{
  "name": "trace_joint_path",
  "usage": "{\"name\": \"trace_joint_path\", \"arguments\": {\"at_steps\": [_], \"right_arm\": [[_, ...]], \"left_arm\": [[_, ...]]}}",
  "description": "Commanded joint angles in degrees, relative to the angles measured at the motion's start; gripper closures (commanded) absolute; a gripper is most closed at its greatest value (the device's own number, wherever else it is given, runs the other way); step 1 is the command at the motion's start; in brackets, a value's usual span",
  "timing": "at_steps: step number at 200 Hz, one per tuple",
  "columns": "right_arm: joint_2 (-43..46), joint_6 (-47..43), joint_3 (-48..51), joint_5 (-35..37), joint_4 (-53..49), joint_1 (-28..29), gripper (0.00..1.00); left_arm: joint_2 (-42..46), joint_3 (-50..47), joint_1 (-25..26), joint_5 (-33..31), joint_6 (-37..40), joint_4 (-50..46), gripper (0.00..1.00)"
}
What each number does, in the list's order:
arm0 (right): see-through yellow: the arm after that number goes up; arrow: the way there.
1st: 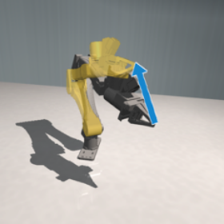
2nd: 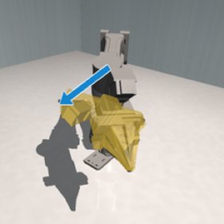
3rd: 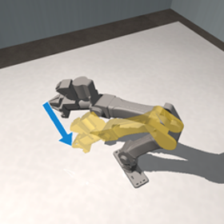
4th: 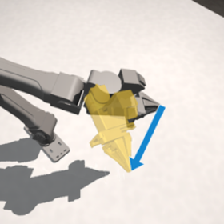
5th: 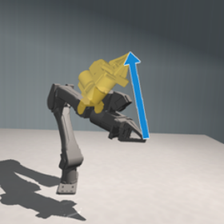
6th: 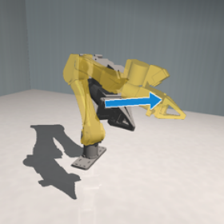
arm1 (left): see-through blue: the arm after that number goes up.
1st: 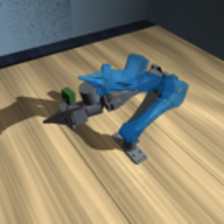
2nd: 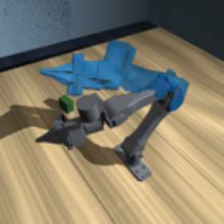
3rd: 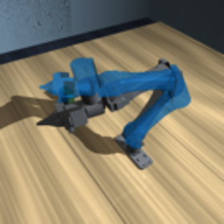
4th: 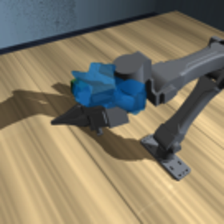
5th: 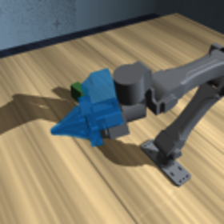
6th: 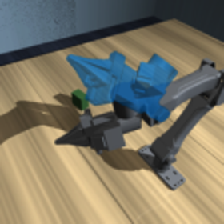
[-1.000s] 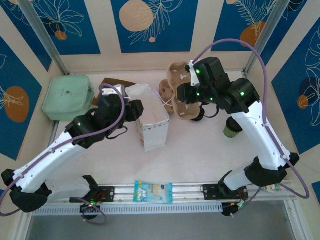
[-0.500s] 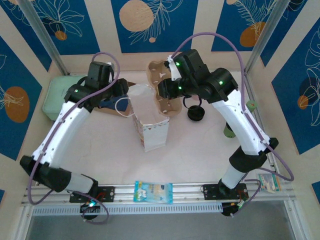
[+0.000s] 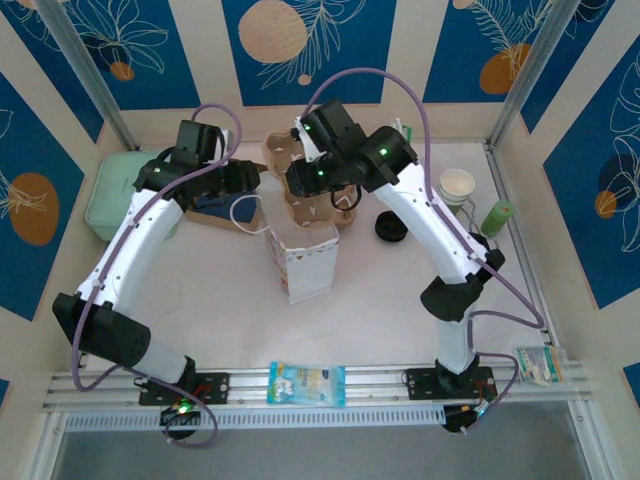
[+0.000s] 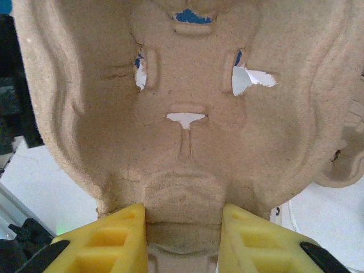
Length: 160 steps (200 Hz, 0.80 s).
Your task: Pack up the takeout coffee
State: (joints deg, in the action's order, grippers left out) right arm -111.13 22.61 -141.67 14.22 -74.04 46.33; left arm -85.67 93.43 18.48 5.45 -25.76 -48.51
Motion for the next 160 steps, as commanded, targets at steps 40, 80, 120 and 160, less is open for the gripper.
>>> {"name": "trace_joint_path", "arguments": {"at_steps": [40,80,120,160], "right_arm": [[-2.4,-1.41,-2.83,4.2,-2.15,2.46,0.71],[-2.54,-1.36,-0.76,5.73,-1.87,2.98,0.72],[-3.06,-0.56,-0.41,5.86,-1.46,3.5,0.72],[-3.1,-0.29,-0.63,6.17,-1.13,3.86,0.72]], "left_arm": [[1.47,-5.06,-0.48,4.39,1.7,1.23,0.45],[2.22,-6.24,-0.52,4.64,1.33,1.23,0.54],[3.54,-6.54,-0.54,5.9,0.15,1.91,0.61],[5.24,-7.73,-0.52,7.99,-0.87,3.25,0.7]]}}
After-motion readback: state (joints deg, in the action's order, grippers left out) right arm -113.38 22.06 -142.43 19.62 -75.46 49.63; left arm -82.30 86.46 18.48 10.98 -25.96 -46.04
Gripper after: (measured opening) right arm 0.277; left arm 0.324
